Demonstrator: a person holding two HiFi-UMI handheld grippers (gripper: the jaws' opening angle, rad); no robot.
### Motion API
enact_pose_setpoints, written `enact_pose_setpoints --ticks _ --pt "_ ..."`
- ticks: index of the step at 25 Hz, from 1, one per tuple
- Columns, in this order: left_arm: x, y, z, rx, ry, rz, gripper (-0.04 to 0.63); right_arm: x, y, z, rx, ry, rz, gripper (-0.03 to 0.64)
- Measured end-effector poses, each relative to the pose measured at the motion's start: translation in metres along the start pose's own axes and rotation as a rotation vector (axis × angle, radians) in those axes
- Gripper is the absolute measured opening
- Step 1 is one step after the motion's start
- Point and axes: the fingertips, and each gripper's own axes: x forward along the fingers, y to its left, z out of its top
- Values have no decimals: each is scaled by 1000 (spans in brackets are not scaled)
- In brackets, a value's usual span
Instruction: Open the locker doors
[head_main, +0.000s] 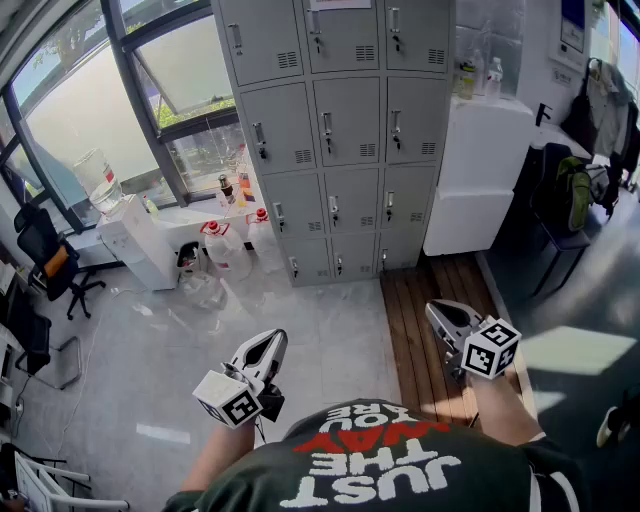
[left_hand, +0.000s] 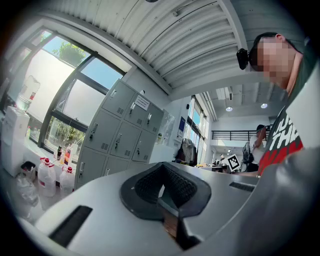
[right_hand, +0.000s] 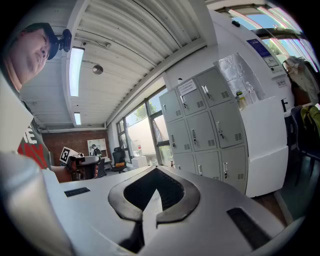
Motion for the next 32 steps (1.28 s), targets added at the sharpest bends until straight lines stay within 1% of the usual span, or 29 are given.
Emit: enact_pose_setpoints --ticks 6,13,19,23,27,32 --pt "-8 22 4 -4 -7 -3 -3 19 10 -3 -3 7 -3 34" --pt "-14 38 11 -13 -11 -6 -3 36 17 -3 12 20 -11 34" --pt "-35 64 27 -4 -26 -2 -2 69 34 4 35 2 3 34" --pt "-70 97 40 11 -39 46 -3 107 57 6 32 1 29 34" --pt "-101 133 49 7 -46 96 -3 153 82 6 27 1 80 34" --pt "-124 172 46 -5 -58 166 -3 203 101 -8 25 47 151 34"
